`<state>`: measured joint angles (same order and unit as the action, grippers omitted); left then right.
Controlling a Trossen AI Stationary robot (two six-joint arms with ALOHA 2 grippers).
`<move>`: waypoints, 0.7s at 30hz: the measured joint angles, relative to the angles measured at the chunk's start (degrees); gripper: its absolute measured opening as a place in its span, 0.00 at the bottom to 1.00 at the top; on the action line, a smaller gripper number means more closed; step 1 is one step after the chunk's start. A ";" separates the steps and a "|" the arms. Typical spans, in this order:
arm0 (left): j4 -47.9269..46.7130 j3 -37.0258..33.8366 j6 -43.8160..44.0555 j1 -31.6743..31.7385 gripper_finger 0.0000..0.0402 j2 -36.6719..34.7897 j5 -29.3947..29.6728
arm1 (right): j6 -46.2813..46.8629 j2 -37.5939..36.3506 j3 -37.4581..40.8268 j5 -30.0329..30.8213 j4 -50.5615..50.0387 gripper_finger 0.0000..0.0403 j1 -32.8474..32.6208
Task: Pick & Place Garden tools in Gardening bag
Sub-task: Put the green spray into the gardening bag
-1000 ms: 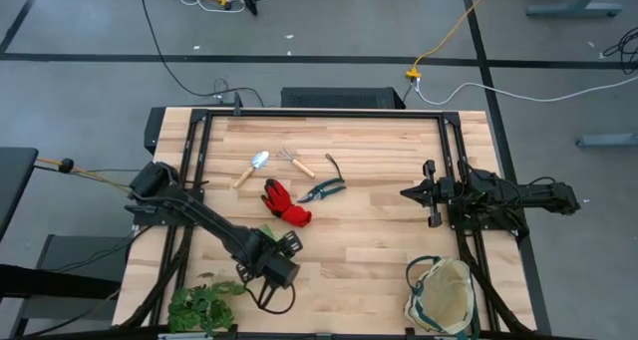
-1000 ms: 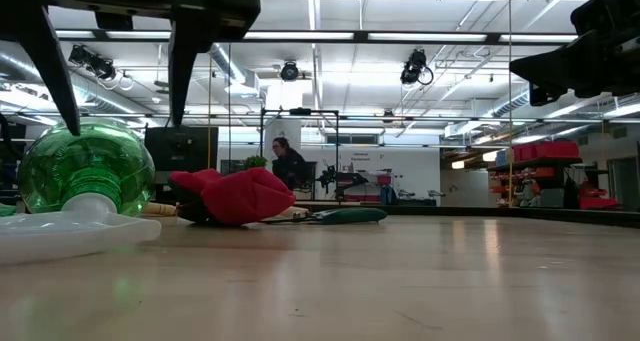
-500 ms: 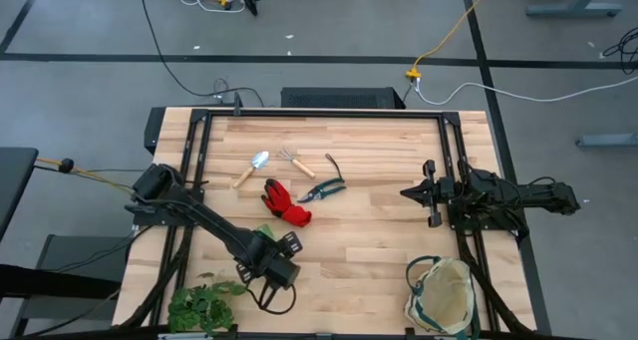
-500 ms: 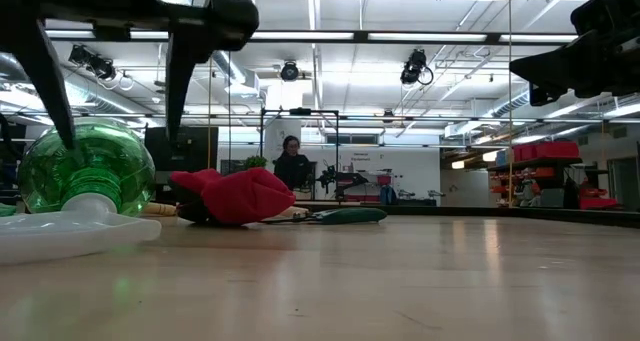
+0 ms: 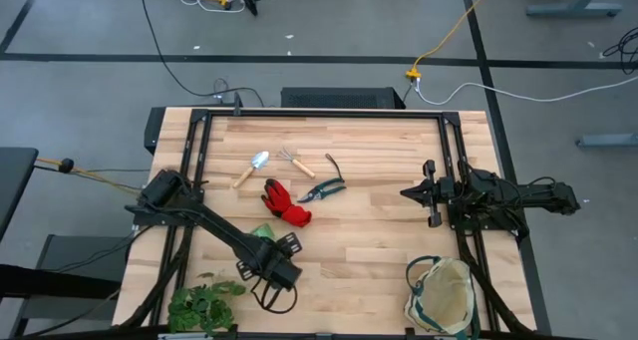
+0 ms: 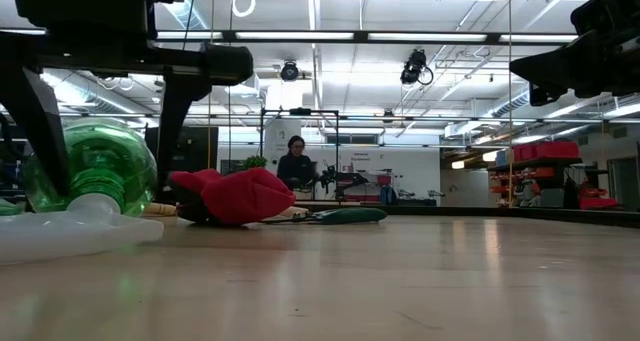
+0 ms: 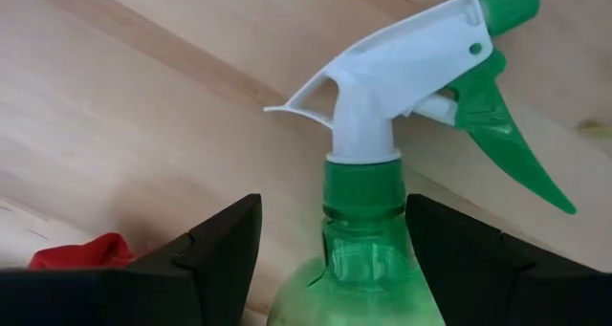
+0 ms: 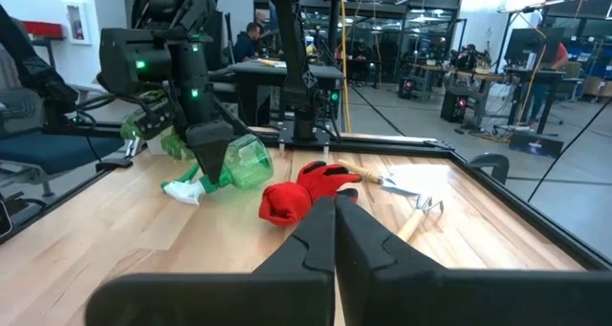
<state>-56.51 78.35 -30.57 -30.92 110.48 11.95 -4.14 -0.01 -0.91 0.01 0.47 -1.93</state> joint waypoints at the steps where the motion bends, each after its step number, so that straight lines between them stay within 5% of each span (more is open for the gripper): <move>1: -0.01 0.00 -0.31 0.00 0.67 0.00 0.06 | 0.00 0.00 0.00 0.00 0.00 0.00 0.02; 21: -3.46 0.02 -0.78 0.37 0.67 0.14 -0.54 | 0.00 0.00 0.00 0.00 0.00 0.00 0.01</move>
<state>-59.97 78.37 -31.35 -30.55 110.61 11.41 -4.14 -0.01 -0.91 0.01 0.47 -1.92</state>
